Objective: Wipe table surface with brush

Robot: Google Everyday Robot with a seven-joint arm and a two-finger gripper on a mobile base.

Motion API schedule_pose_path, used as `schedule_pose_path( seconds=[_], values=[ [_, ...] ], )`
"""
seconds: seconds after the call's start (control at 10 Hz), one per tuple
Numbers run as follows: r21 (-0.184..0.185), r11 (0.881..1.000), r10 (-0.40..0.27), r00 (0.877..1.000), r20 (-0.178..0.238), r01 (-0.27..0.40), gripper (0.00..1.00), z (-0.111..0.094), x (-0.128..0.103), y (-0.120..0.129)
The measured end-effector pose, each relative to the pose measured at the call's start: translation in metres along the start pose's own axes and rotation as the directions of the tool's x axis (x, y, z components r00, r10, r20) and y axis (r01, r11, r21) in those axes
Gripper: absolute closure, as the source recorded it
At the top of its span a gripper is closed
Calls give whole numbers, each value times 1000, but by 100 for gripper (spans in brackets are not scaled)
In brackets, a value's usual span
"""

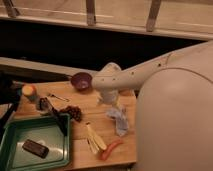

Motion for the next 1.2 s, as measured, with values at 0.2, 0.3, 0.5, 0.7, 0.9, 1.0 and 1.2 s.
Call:
schedule_pose_path(
  seconds=[0.2,0.3,0.5,0.7,0.9,1.0,1.2],
  values=[
    [-18,998,-67,998,3,68,27,-10,9,43],
    [-20,997,-80,997,3,80,27,-12,11,49],
    [-18,997,-79,997,3,79,27,-11,10,47],
    [-18,996,-82,997,2,82,27,-11,11,48],
    [-32,995,-98,995,-5,98,27,-10,12,48],
    [-51,991,-127,992,-5,127,27,-10,13,54],
    [-114,969,-221,975,1,220,27,-14,18,95]
  ],
)
